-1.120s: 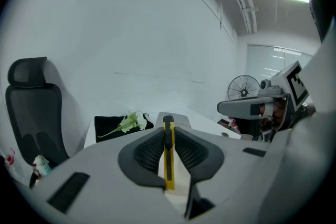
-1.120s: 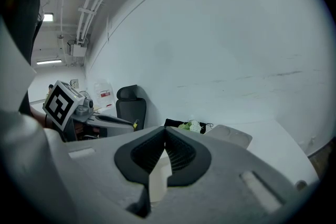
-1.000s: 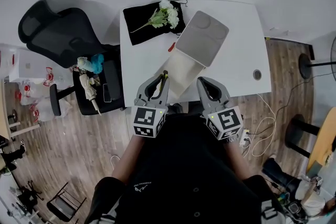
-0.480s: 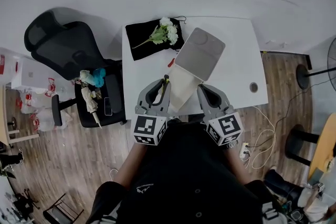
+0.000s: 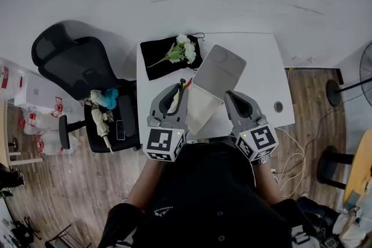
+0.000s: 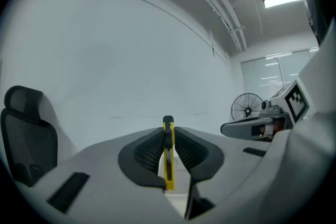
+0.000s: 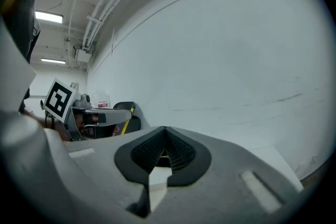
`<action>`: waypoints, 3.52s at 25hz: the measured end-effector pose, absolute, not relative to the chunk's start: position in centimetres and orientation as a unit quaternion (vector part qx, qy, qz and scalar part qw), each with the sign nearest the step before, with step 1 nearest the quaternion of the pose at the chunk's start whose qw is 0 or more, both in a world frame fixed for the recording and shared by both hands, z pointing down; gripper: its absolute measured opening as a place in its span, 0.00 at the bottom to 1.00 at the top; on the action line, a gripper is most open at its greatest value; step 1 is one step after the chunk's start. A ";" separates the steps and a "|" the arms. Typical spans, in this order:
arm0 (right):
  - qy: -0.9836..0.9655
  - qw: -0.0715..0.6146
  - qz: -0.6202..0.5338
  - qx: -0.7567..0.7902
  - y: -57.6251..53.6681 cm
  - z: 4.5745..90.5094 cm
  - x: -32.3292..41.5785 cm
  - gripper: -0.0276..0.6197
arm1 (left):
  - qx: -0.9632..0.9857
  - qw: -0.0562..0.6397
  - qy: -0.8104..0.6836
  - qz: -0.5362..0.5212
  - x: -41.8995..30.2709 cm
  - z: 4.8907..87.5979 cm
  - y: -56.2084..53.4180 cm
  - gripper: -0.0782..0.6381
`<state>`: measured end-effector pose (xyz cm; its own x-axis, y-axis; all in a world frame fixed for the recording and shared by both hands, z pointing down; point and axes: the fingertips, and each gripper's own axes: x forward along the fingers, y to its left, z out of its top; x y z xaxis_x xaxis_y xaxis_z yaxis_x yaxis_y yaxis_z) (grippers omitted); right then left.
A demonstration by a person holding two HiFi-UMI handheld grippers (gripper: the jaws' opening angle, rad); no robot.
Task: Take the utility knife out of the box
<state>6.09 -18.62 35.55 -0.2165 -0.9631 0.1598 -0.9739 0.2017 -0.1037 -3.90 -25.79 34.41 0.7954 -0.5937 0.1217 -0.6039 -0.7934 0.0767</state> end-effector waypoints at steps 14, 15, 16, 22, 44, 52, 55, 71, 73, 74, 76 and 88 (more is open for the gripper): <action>-0.759 0.011 0.011 0.651 -19.0 28.0 9.4 0.05 | 0.950 0.008 -0.311 -0.016 -3.1 26.9 -26.6 0.20; -0.759 0.011 0.006 0.652 -19.0 27.7 9.6 0.05 | 0.951 0.007 -0.310 -0.019 -3.0 26.4 -26.6 0.20; -0.758 0.011 0.002 0.652 -18.9 27.3 9.7 0.05 | 0.951 0.005 -0.308 -0.021 -2.9 26.0 -26.6 0.20; -0.754 0.007 -0.026 0.656 -18.5 25.0 10.3 0.05 | 0.953 -0.013 -0.301 -0.030 -2.4 23.9 -26.5 0.20; -0.750 0.002 -0.024 0.661 -18.6 24.6 10.0 0.05 | 0.955 -0.006 -0.297 -0.020 -2.6 25.6 -26.0 0.20; -0.753 0.000 -0.018 0.657 -18.7 25.0 9.5 0.05 | 0.954 -0.001 -0.299 -0.017 -3.1 26.4 -26.0 0.20; -0.756 -0.001 -0.017 0.654 -18.8 25.0 9.3 0.05 | 0.955 -0.003 -0.297 -0.017 -3.0 26.3 -25.9 0.20; -0.767 0.003 -0.018 0.641 -19.3 25.3 8.7 0.05 | 0.956 0.002 -0.293 -0.016 -2.8 26.7 -25.9 0.20; -0.766 0.003 -0.018 0.643 -19.2 25.3 9.0 0.05 | 0.957 0.002 -0.290 -0.014 -2.5 26.5 -25.9 0.20; -0.766 0.003 -0.018 0.643 -19.2 25.3 9.1 0.05 | 0.957 0.003 -0.289 -0.013 -2.4 26.5 -25.9 0.20; -0.766 0.002 -0.016 0.643 -19.1 25.4 9.1 0.05 | 0.957 0.003 -0.289 -0.014 -2.4 26.7 -25.9 0.20; -0.767 0.007 -0.015 0.642 -19.2 25.5 9.0 0.05 | 0.956 0.007 -0.292 -0.011 -2.7 27.1 -25.8 0.20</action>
